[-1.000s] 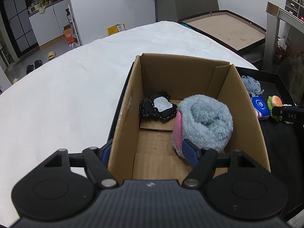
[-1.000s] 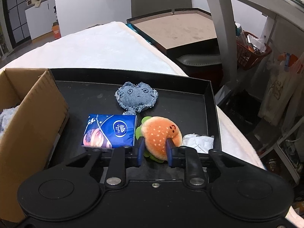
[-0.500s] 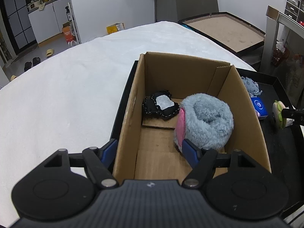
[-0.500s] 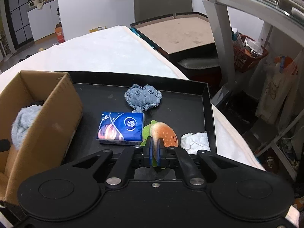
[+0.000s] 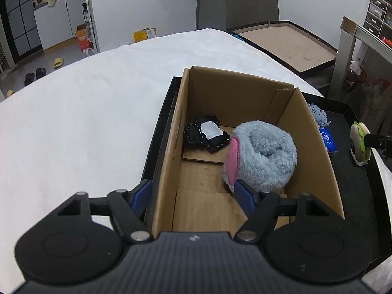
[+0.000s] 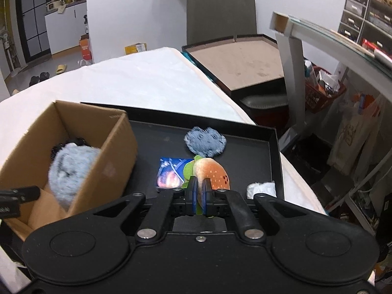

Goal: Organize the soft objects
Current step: 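Lift the burger plush with the right gripper and drop it into the box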

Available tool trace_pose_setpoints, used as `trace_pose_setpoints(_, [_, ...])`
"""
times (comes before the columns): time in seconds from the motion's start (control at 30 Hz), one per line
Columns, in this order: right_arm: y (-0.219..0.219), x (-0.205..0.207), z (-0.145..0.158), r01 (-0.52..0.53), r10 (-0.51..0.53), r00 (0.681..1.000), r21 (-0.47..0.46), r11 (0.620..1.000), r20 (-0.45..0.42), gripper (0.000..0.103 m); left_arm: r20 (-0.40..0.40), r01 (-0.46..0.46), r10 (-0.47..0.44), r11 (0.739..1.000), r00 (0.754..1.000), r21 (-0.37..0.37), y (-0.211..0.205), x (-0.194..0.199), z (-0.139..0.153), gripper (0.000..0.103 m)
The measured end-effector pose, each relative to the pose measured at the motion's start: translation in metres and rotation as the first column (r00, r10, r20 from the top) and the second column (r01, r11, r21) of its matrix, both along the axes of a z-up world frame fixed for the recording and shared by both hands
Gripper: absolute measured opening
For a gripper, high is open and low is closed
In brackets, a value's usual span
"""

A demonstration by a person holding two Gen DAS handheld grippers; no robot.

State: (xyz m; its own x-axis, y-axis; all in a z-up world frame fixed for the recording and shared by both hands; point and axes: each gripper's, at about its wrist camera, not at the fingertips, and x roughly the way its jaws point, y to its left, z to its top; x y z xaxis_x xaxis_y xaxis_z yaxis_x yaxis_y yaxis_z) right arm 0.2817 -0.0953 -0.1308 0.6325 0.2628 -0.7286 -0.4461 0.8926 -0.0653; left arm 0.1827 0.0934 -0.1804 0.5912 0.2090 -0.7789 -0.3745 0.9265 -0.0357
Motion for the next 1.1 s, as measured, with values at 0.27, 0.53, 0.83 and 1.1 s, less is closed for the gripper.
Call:
trace_pose_setpoints(0.27, [0.029, -0.013, 0.025, -0.046, 0.046, 0.998, 0.011, 0.999, 0.038, 0.004, 0.035, 0.001, 0.0, 0.999, 0.999, -0.044, 0.009, -0.006, 0.003, 0.054])
trace_pose_setpoints(0.53, [0.057, -0.027, 0.039, -0.088, 0.087, 0.995, 0.013, 0.996, 0.055, 0.004, 0.045, -0.014, 0.017, 0.998, 0.999, -0.06, 0.019, -0.01, 0.002, 0.031])
trace_pose_setpoints(0.83, [0.086, -0.039, 0.045, -0.133, 0.132, 0.989, 0.004, 0.991, 0.062, 0.004, 0.055, -0.026, 0.032, 0.995, 0.998, -0.092, 0.03, -0.013, 0.001, 0.019])
trace_pose_setpoints(1.1, [0.111, -0.05, 0.045, -0.169, 0.168, 0.985, 0.017, 0.985, 0.043, 0.004, 0.065, -0.035, 0.044, 0.991, 0.997, -0.13, 0.037, -0.016, 0.001, 0.014])
